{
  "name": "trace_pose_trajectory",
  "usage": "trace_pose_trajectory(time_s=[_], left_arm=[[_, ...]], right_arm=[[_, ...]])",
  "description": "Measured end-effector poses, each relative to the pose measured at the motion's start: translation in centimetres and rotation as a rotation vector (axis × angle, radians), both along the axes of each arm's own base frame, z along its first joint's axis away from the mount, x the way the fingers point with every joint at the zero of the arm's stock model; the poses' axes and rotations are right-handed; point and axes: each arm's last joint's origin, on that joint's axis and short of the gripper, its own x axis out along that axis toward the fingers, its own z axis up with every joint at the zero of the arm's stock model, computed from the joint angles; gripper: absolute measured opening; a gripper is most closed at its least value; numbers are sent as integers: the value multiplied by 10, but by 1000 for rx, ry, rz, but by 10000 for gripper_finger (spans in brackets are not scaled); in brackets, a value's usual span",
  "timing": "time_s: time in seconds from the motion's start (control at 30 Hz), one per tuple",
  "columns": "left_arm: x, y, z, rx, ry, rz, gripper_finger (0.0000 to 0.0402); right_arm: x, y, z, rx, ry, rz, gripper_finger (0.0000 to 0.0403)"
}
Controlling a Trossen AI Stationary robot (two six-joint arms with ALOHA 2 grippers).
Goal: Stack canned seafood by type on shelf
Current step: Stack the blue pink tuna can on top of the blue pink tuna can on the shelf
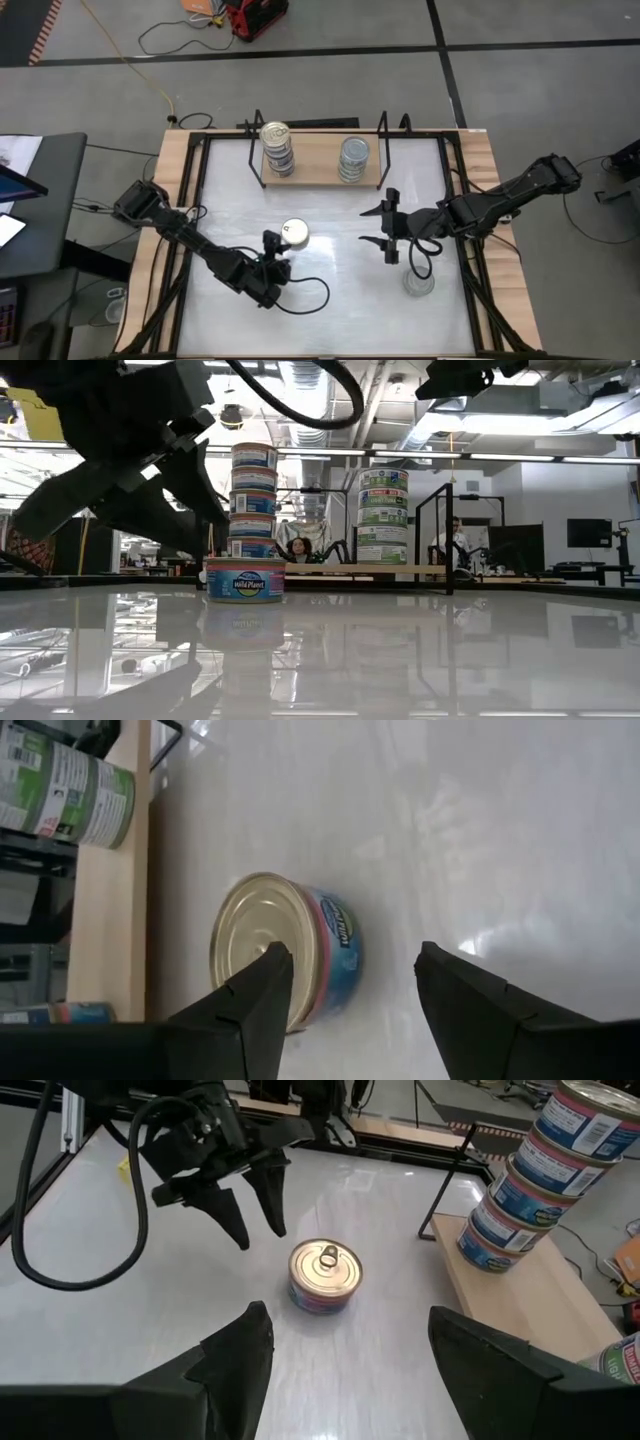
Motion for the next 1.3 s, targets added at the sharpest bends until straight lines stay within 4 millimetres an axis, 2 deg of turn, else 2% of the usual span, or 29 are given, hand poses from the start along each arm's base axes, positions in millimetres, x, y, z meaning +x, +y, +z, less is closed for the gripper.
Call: trace_pose_trajectory(time_s=[0.27,0.43,0.67,0.93,1.3], left_arm=[[11,20,-1,46,50,13,204],[14,30,-5,-14,146,-59,198],[13,48,-16,10,193,-33,140],[11,47,-17,-65,118,61,12],[12,46,-18,-186,60,149,3]], right_arm=[[0,0,0,-1,1,0,292],[0,0,0,-4,2,1,292],[0,0,0,-4,2,2,292],[0,0,0,-8,3,3,292],[0,0,0,-4,2,1,292]])
